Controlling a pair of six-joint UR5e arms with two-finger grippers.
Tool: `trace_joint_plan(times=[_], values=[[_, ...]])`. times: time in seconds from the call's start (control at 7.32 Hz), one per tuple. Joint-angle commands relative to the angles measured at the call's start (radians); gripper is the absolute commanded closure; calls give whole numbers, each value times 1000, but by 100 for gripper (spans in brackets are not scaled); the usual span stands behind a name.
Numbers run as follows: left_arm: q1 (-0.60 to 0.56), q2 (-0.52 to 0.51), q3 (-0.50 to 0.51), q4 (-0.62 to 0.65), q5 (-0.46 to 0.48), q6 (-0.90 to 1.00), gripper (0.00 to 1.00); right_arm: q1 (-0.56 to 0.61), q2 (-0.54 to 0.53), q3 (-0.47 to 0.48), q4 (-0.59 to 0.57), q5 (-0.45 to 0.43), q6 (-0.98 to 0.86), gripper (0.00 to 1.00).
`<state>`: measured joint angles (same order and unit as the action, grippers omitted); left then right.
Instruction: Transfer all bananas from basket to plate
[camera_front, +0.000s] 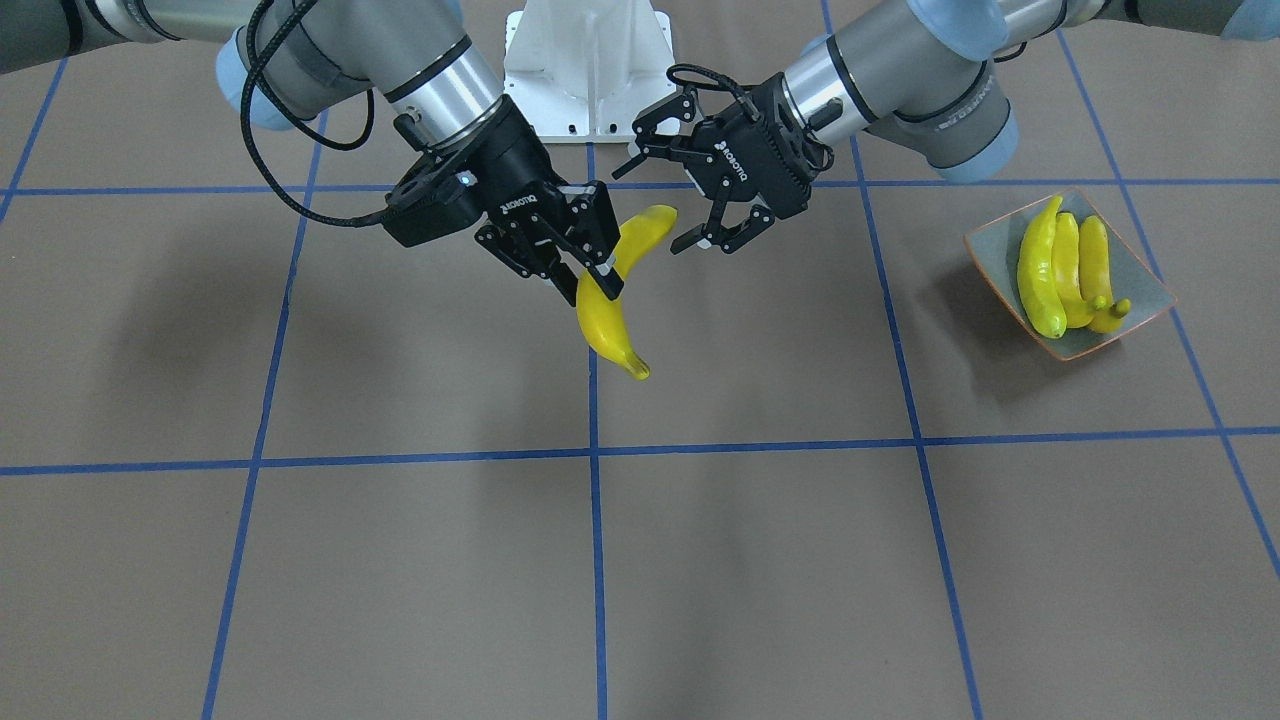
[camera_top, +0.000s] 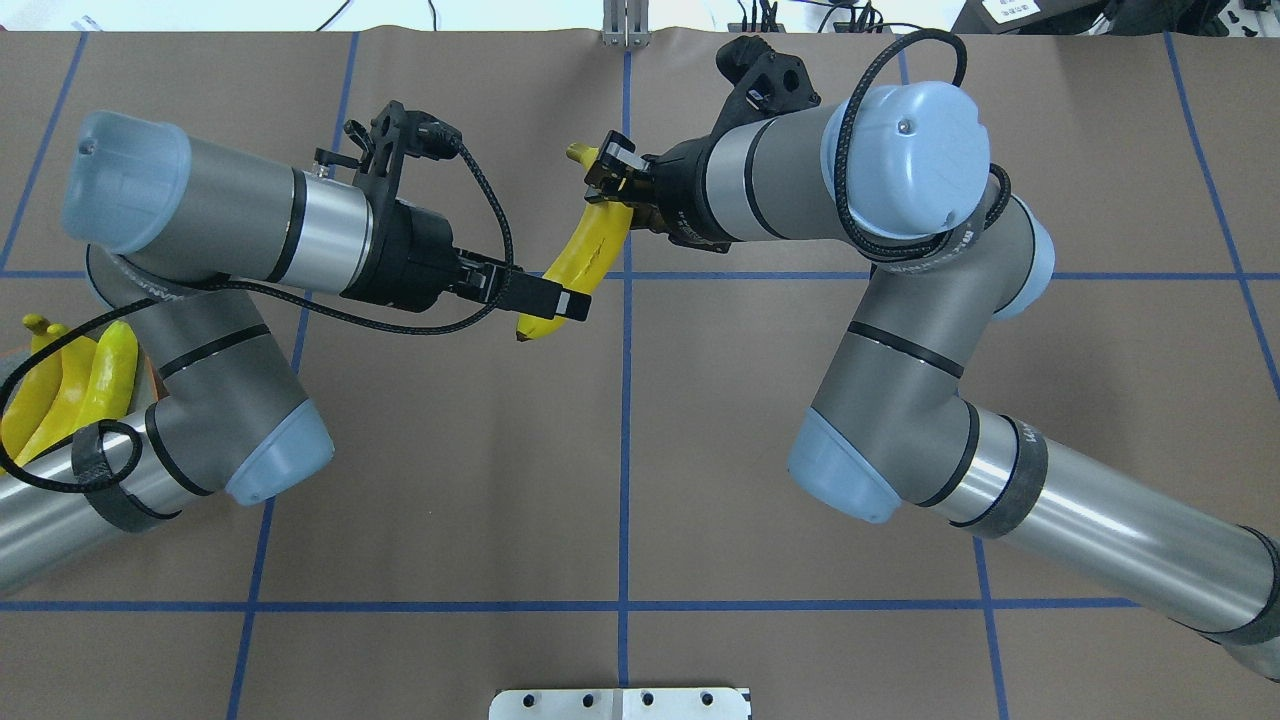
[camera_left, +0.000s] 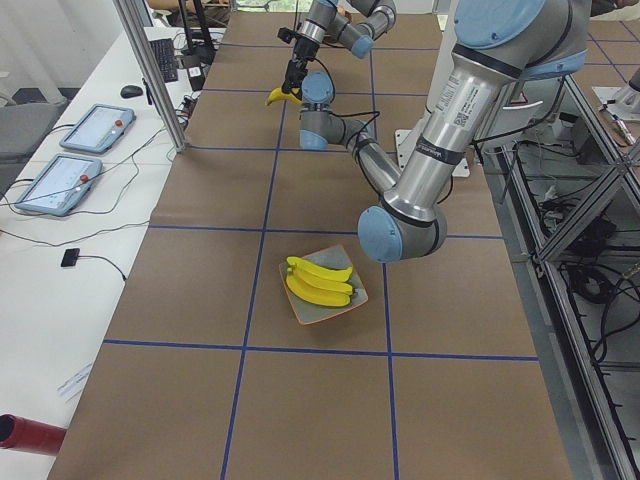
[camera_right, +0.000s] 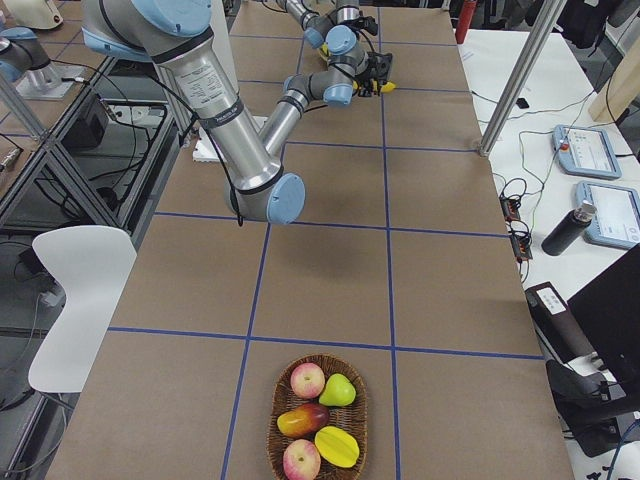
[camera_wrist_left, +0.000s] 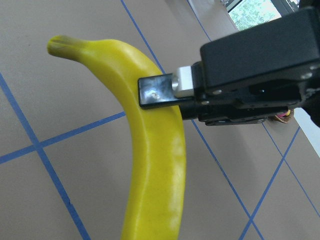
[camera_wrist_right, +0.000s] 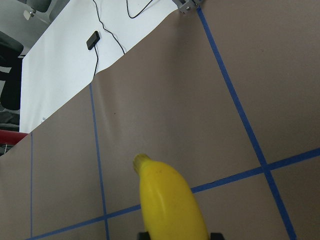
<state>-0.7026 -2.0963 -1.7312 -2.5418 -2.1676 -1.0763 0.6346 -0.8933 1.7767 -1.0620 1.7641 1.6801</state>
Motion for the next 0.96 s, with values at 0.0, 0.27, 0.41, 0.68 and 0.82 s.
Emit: trace_joint_plan(times=[0.0,0.27,0.41,0.68,0.82], values=[[0,-4,-1,0,0,-1,13,-7,4,39,-29,0,4,100],[23,-4,-1,-21,2,1,81,-7,4,43,-29,-2,6,100],[25,-4,-1,-23,2,-1,100,-9,4,43,-27,-2,6,100],[25,-1,1,-23,0,-2,100,-7,4,43,-24,-23,-17,1],[25,9,1,-21,2,-2,100,-7,1,50,-23,-29,-39,0]])
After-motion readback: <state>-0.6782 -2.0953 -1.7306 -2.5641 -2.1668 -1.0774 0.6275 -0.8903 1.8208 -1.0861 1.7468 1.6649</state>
